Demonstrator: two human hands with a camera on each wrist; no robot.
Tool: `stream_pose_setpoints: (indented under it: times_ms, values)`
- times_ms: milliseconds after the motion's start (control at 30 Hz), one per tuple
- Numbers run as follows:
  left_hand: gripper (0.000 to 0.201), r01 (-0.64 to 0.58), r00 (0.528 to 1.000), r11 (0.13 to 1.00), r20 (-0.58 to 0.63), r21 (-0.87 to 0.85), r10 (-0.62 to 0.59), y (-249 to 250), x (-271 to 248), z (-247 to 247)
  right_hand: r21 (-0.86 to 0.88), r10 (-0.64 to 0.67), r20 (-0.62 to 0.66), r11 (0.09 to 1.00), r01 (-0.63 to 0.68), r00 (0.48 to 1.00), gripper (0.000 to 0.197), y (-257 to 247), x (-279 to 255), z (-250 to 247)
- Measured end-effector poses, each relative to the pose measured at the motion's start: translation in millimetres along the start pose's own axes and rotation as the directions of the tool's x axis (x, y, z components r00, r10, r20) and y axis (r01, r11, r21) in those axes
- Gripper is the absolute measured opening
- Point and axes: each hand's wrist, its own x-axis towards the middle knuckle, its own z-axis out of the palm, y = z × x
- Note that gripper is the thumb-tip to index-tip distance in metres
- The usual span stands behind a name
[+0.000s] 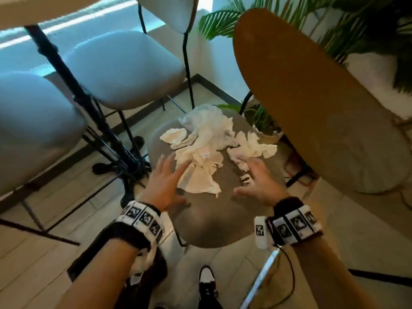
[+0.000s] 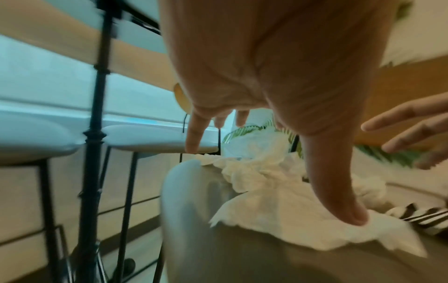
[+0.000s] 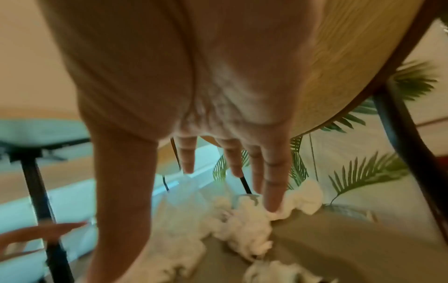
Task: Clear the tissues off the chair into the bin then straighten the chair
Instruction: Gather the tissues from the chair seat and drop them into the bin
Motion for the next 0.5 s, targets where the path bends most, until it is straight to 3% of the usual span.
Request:
stream_pose_setpoints:
  times_ms: [100, 200, 300, 400, 500]
  values:
    - [0.130, 0.017, 1.000, 0.997, 0.015, 0.070, -0.018, 16, 52, -1, -0.206, 0.147, 0.095, 0.971, -0.126, 0.985, 0.128, 23, 46, -18]
    - [0.138, 0.056, 0.998, 0.993, 0.027, 0.107, -0.059, 23, 86, -4, -0.495, 0.056, 0.126, 0.869, 0.014, 0.990, 0.146, 41, 91, -17]
    - [0.134, 0.085, 0.987, 0.990, 0.125, 0.113, -0.099, 21, 104, 1, -0.628, 0.007, 0.174, 0.771, 0.105, 0.985, 0.130, 47, 111, -16]
    - [0.117, 0.063, 0.976, 0.985, 0.199, 0.158, -0.094, 20, 103, 13, -0.564, -0.066, 0.183, 0.810, 0.160, 0.981, 0.092, 44, 103, -9]
    - [0.089, 0.011, 0.989, 0.982, 0.143, 0.189, -0.038, 17, 94, 14, -0.504, -0.150, 0.175, 0.835, 0.220, 0.973, 0.069, 43, 92, 2]
